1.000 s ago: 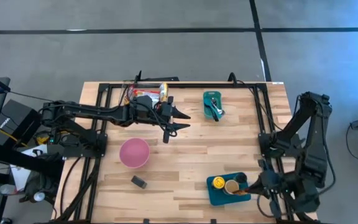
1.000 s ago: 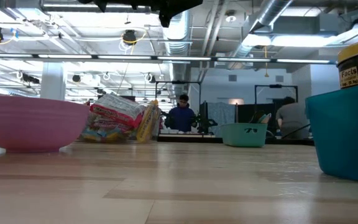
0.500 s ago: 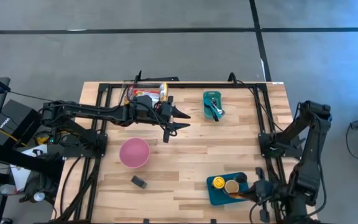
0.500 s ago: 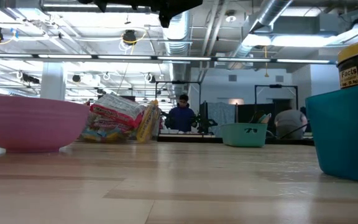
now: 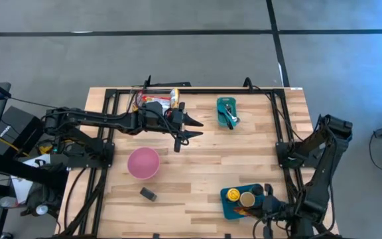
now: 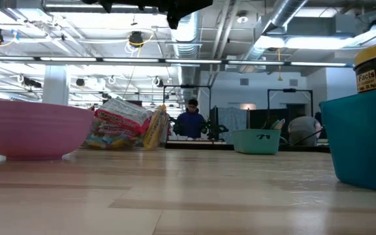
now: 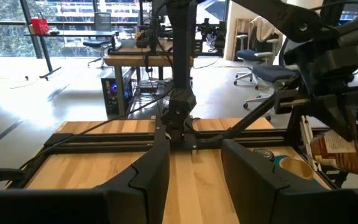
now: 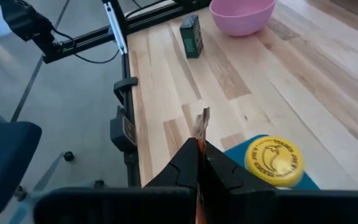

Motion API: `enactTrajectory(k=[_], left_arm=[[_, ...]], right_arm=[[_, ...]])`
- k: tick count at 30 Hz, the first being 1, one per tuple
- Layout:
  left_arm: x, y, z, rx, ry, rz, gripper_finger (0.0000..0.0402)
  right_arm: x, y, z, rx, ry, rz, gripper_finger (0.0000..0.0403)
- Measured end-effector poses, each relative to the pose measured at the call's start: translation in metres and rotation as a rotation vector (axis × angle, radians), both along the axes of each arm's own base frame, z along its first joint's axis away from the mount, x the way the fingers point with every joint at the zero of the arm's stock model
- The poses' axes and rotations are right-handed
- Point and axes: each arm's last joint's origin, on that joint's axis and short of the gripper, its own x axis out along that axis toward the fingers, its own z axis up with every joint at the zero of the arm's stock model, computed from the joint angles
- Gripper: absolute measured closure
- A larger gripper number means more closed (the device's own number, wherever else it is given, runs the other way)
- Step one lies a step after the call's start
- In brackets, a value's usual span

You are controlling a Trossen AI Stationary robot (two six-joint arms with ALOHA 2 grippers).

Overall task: Pick & Place Food Item
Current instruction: Put the orange seasoning pack into the blue bin

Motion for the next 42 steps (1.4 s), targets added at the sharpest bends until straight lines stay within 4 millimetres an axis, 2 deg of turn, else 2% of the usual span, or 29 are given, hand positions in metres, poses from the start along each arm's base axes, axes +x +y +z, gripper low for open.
enactTrajectory(k=[9, 22, 27, 36, 42], left_arm=[[0.000, 0.000, 0.000, 0.000, 0.001, 0.000, 0.0262], [0.000, 0.000, 0.000, 0.000, 0.000, 0.000, 0.0262], [0.000, 0.000, 0.000, 0.000, 0.000, 0.000, 0.0262], [0.000, 0.000, 0.000, 0.000, 0.000, 0.000, 0.0262], [0.000, 0.000, 0.000, 0.000, 0.000, 0.000, 0.0262]], right_arm=[[0.026, 0.004, -0.015, 0.008, -0.025, -0.075, 0.0403], [0.054, 0.010, -0.041, 0.015, -0.052, -0.152, 0.0403], [0.061, 0.011, -0.049, 0.006, -0.063, -0.180, 0.0403], [0.065, 0.007, -0.049, -0.022, -0.095, -0.219, 0.0403], [0.067, 0.011, -0.055, -0.011, -0.098, -0.217, 0.0403]])
